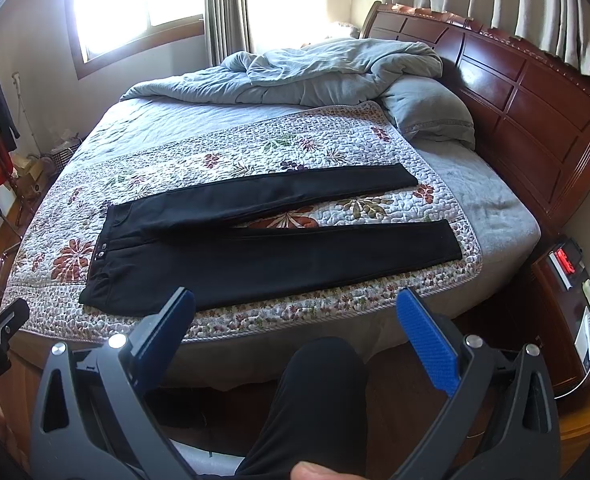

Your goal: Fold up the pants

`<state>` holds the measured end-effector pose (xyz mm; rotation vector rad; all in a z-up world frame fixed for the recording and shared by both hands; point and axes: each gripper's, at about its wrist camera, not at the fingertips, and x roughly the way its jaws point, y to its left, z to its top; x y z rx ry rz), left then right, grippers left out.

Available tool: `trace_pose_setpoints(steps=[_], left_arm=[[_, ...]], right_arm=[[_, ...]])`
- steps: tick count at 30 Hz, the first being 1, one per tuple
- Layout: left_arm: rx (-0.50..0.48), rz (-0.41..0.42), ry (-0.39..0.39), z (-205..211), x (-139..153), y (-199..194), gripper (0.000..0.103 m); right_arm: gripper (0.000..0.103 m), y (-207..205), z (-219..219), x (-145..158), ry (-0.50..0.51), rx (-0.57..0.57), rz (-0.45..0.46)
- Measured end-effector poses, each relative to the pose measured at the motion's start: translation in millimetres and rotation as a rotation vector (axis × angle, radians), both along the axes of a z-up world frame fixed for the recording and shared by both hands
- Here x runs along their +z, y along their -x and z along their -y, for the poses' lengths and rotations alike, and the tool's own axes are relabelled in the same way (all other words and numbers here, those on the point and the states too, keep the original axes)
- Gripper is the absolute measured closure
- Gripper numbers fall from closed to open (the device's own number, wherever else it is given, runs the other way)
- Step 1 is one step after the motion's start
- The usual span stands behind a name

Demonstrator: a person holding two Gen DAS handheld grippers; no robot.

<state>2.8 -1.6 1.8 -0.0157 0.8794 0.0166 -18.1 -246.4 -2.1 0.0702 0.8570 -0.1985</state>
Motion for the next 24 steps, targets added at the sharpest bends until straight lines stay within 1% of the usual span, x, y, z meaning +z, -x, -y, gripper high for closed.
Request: trace_pose_setpoints(steps=[24], left_arm=[[-0.008,-0.012,-0.003,1.9,-5.4,-3.9,0.004]], right_arm=[[0.003,-0.7,5.4,-1.7,-0.001,-0.003,0.001]])
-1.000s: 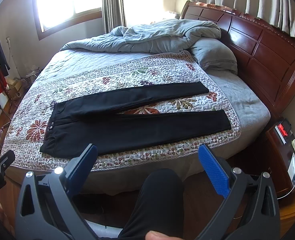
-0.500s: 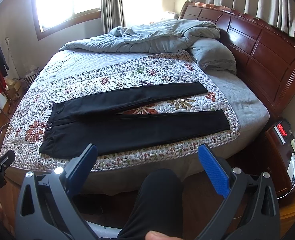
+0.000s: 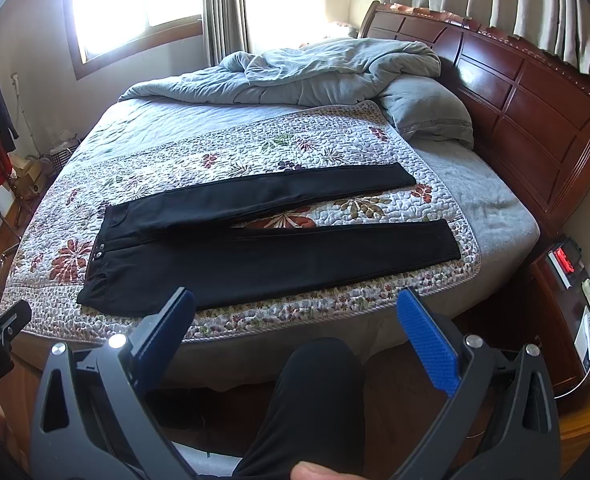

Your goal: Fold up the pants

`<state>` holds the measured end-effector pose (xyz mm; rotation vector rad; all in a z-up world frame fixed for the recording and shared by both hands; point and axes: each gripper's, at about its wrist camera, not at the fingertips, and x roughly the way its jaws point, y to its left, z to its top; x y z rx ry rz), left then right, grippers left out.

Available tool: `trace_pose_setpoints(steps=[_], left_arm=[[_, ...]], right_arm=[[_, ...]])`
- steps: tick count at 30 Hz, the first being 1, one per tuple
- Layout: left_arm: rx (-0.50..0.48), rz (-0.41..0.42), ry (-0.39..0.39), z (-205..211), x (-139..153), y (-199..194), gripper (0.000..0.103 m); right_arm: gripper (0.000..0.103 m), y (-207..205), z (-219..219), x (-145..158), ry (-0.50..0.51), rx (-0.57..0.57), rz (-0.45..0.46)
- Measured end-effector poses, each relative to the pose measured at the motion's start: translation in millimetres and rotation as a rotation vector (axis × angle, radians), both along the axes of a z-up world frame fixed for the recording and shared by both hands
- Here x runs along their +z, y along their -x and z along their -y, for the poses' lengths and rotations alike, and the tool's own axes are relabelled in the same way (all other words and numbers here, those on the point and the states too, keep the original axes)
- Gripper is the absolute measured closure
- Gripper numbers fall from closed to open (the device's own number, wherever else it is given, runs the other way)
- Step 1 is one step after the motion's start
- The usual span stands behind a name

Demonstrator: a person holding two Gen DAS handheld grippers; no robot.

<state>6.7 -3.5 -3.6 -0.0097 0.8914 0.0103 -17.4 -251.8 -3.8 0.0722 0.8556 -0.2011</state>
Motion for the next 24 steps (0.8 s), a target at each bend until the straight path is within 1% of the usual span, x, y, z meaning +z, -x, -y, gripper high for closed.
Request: trace_pose_setpoints(steps=[24], left_arm=[[0.0,-0.009,0.001,-0.8,-3.9,1.0,0.004]], right_arm=[[0.002,-2.5,-2.4,-6.6,0.005,0.007,-0.011]])
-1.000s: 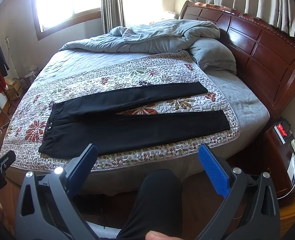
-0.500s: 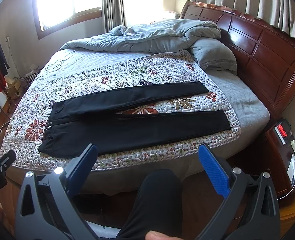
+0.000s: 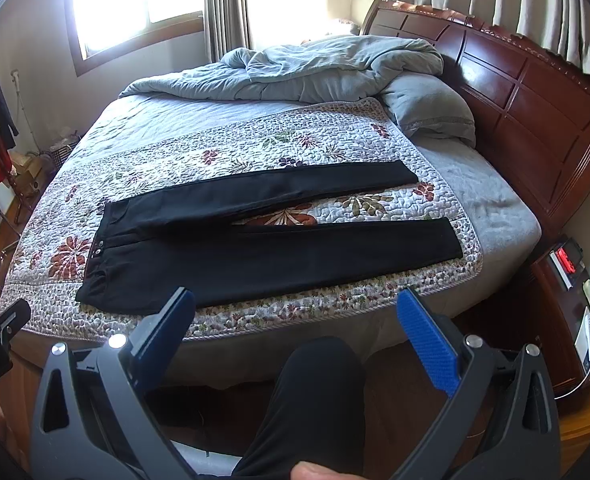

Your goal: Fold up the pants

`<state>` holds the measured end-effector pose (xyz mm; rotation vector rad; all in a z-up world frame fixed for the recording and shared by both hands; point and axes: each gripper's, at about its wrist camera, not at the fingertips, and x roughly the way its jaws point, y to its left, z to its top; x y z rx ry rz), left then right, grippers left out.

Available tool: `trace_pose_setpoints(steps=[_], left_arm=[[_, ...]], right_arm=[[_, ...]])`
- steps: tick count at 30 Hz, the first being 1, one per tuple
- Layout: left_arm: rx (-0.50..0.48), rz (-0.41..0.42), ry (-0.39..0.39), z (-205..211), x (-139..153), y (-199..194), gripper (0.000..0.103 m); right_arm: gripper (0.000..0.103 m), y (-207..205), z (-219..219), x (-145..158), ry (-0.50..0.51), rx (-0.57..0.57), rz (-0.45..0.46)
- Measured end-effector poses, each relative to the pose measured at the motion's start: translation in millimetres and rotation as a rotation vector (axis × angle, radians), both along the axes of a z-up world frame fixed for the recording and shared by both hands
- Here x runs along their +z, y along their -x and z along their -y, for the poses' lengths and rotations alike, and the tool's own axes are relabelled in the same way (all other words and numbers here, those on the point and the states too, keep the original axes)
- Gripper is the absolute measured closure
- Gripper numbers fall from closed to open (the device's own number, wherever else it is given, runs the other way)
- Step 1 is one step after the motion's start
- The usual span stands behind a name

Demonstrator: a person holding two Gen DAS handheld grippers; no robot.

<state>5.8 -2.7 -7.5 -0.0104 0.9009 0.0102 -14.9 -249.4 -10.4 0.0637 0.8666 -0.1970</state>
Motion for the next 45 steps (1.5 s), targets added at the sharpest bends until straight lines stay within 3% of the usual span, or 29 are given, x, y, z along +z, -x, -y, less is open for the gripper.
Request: trace_pose_setpoints(steps=[24,35,39,41,43,45], left_arm=[[0.012,-0.04,0.002,-4,-11,-22,0.004],[0.03,-0.104,-0.006,-8,-34,-56,0.004],[0.01,-0.131,-0.025,-12,-52,-83,0.004],[-0.097,-0.129,-0.002,-17,-72,-100,0.004],[-0.226,-0.249,0.092,-30,-106,-126,0.004],[-0.232,-0.369,0.119,-52,-143,-156,0.004]], right_arm=[[0.002,-21,-1,-13,0.005,0.007,-0.043],[0.002,-60,3,-35,0.0,0.017,-0.1],[0.003,-89,11,-54,-0.097,0.096,-0.109],[0.003,-110,16,-72,-0.177,0.192,-0.138],[0.003,-141,18,-99,-0.121,0.245,-0.238],[0.003,-165,23,-119,-0.045,0.28,-0.292]])
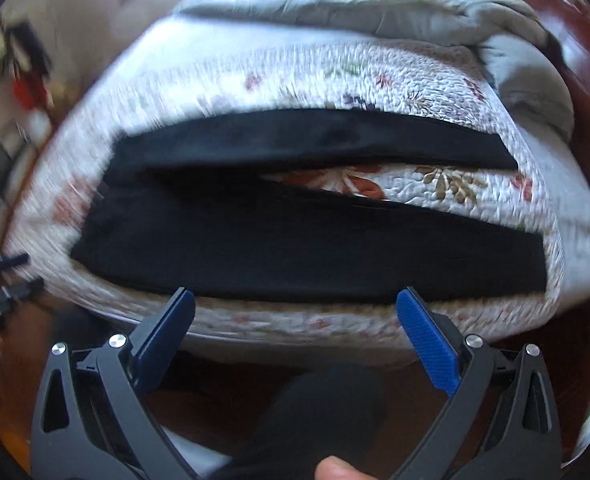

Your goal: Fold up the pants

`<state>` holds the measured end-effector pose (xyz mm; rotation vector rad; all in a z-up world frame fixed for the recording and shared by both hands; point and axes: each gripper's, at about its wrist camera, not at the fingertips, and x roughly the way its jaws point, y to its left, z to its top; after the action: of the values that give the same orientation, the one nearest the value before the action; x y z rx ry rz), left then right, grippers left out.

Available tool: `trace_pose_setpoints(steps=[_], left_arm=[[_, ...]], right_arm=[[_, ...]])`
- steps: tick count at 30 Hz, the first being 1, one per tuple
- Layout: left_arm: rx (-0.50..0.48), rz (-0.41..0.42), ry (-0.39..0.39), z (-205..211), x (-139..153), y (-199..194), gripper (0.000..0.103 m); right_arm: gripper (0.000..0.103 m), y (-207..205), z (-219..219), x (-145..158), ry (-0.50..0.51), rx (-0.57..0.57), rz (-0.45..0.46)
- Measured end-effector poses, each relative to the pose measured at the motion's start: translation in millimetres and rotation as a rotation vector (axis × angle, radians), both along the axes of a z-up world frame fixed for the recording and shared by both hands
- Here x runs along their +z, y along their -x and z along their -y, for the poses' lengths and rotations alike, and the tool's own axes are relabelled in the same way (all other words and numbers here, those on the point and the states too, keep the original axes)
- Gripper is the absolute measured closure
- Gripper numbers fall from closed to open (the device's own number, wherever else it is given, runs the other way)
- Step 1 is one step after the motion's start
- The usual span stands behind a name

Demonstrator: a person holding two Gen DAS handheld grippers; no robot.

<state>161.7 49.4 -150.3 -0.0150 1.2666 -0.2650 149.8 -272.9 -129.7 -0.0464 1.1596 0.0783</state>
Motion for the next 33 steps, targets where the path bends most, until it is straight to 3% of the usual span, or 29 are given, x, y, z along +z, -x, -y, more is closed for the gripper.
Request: trace_pose_setpoints(steps=[1,3,4,5,7,9,11,13,15,17,19,22,24,27,31,33], left_arm=[[0.011,-0.045,-0.038,-16,-19,-18,0.004],[0.041,-0.084,-0.138,-48,-45,-51,0.004],[0.046,-0.087,-0.15,-59,-51,-63,0.005],[0.057,-0.084,-0.151,-74,-56,-78,0.005],[0.105,-0.077,-0.131,-109,-65,-116,0.005],[0.168,-0.097,-0.045,-146,-73,-154,0.004],[0.197,-0.083,0.029,-169,-75,-185,0.004],[0.26,-0.015,0.119,-196,-77,-217,0.004],[0.299,0.053,0.177,-211,-81,-250,0.004],[0.268,0.052,0.174,-210,-89,-281,0.004],[0.199,-0.016,0.229,-206,-108,-314,0.004],[0.166,-0.08,0.239,-200,-137,-346,0.005],[0.101,-0.145,0.315,-191,-156,-360,0.005],[0.009,-0.168,0.313,-175,-161,-353,0.005],[0.039,-0.191,0.376,-183,-167,-364,0.008],[0.04,-0.199,0.367,-187,-167,-369,0.021]], right_arm=[[0.003,-9,3,-4,0.019,0.016,-0.007],[0.003,-29,20,0,0.01,0.053,0.09],[0.003,-39,35,0,0.034,0.055,0.175],[0.003,-50,49,-11,0.081,0.029,0.173],[0.003,-84,78,-56,0.116,-0.048,-0.057],[0.004,-98,101,-76,0.057,-0.089,-0.116],[0.003,-110,116,-78,0.042,-0.101,-0.073],[0.003,-124,125,-82,0.045,-0.106,-0.058],[0.003,-139,137,-95,0.01,-0.13,-0.113],[0.003,-150,143,-95,-0.027,-0.117,-0.107],[0.003,-159,143,-95,-0.065,-0.089,-0.101],[0.003,-168,144,-97,-0.094,-0.075,-0.107],[0.003,-175,148,-101,-0.12,-0.059,-0.123],[0.003,-182,160,-101,-0.163,-0.047,-0.125],[0.003,-198,199,-98,-0.26,-0.068,-0.121],[0.003,-209,228,-95,-0.326,-0.095,-0.123]])
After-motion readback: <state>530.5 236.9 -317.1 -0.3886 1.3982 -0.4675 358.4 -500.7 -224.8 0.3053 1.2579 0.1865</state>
